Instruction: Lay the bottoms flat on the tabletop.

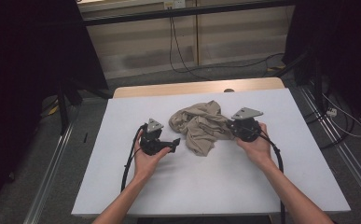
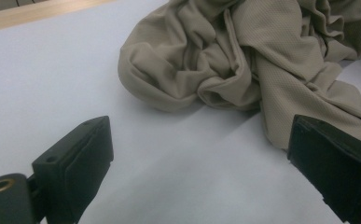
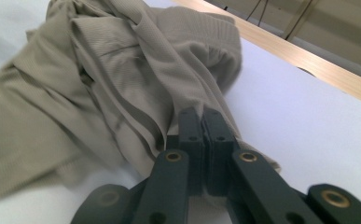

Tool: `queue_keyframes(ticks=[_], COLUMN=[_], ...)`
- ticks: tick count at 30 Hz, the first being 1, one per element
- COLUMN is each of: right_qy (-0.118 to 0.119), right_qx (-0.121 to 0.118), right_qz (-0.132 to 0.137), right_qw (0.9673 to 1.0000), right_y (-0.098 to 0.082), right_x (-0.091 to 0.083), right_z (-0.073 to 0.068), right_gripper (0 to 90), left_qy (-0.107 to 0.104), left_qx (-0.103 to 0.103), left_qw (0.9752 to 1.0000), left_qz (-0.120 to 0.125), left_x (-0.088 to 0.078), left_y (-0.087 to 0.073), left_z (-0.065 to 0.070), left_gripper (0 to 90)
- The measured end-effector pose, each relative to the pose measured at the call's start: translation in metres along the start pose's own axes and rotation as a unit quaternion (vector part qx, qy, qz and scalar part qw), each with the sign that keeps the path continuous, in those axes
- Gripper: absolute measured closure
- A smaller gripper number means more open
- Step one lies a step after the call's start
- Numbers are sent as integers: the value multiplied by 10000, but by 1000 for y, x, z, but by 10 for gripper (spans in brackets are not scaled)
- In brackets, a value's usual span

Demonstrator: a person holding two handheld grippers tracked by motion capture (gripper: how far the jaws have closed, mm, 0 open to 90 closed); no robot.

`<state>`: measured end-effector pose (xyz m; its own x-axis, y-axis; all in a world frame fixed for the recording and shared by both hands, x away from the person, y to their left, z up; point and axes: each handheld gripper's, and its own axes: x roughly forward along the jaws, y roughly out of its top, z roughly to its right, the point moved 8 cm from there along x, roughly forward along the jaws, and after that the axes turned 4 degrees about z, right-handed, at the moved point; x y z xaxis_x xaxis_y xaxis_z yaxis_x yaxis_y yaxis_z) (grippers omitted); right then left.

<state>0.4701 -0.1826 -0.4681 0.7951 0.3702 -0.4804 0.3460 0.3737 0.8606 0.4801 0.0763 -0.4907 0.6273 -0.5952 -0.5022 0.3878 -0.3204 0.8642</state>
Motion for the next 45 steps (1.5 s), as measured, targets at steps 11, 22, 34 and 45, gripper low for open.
queue_keyframes(ticks=[11,22,34,45], right_qy=[-583,205,618,921], right_qx=[265,270,-42,-384], right_qz=[-207,322,-62,-55], right_qw=[9977,9989,9981,9950], right_y=[-32,18,54,25], right_x=[-24,-7,77,41], right_z=[47,7,-50,-61], right_gripper=[876,509,268,746], left_qy=[49,41,-177,-403], left_qx=[12,-106,62,169], left_qw=[10000,9999,9997,9989], left_qz=[-52,127,-180,-167], left_x=[0,0,2,8], left_y=[-3,2,-7,-8], left_z=[0,-1,5,23], left_gripper=[99,166,120,66])
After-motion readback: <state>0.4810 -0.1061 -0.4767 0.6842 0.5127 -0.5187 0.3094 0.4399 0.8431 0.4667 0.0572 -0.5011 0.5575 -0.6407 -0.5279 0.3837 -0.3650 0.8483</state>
